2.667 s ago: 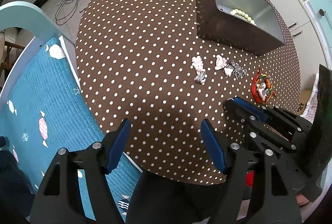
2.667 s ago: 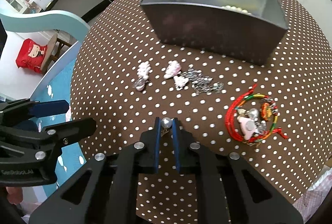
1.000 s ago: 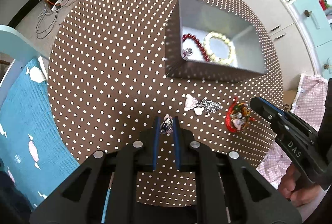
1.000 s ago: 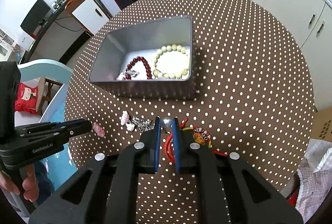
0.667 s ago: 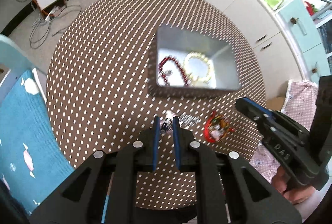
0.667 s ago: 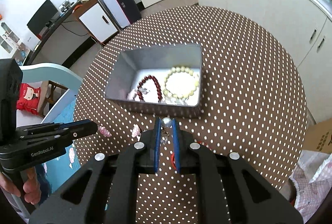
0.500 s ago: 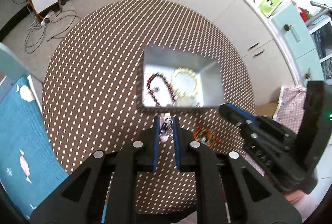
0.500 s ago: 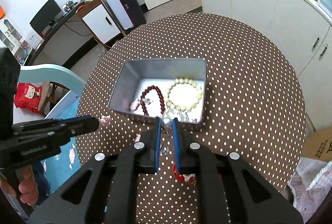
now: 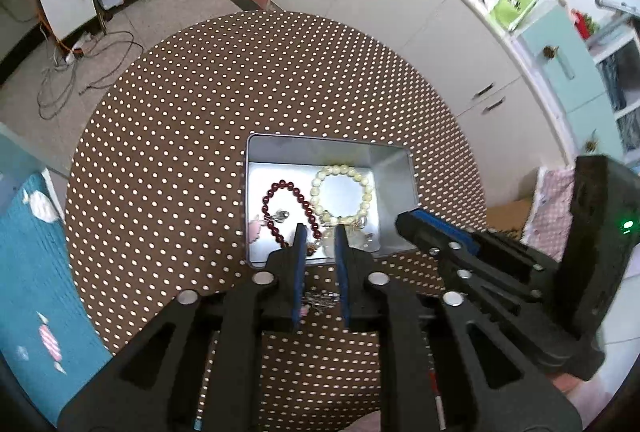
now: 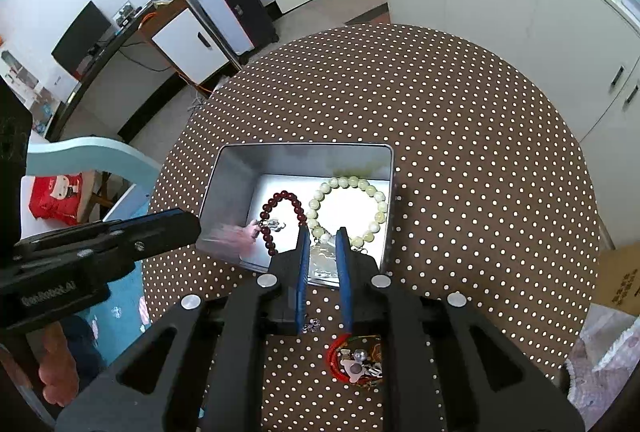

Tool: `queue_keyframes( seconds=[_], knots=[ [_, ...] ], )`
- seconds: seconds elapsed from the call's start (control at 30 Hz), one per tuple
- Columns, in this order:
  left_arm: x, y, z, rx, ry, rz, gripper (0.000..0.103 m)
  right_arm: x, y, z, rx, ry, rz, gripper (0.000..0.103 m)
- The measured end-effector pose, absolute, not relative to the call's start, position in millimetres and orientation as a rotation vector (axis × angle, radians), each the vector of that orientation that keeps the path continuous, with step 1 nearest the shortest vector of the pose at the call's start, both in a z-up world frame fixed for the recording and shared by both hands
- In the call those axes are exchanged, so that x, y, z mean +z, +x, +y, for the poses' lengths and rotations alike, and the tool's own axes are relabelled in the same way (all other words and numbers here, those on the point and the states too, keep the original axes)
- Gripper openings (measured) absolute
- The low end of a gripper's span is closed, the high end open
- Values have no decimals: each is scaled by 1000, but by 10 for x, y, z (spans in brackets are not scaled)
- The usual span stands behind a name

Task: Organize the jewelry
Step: 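Lower the pearl charm and pink bear charm into the tin box, opening both tools, then grasp the silver chain with the right tool while the left tool grasps the pink charm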

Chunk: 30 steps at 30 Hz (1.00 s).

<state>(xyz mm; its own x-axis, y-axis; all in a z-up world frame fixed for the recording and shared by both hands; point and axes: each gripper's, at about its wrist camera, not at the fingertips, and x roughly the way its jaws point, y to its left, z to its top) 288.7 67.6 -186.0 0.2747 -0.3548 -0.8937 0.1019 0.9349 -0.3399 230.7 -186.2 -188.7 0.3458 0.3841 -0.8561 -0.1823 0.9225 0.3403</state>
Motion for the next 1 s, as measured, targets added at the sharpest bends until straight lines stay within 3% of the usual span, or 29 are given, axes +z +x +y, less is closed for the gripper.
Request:
queue_keyframes(
  seconds=[0.07, 0.73, 1.0],
  knots=[
    [-1901, 2877, 672, -300, -220, 1265, 44, -1894, 2309, -1877, 356, 186, 1164, 24],
    [-1949, 2486, 704, -336, -156, 1291, 44, -1899, 2018, -2133, 258, 232, 1148, 31],
    [-2363, 2259, 639, -361, -173, 1421, 44, -2043, 1724, -2240, 210, 267, 1183, 31]
  ],
)
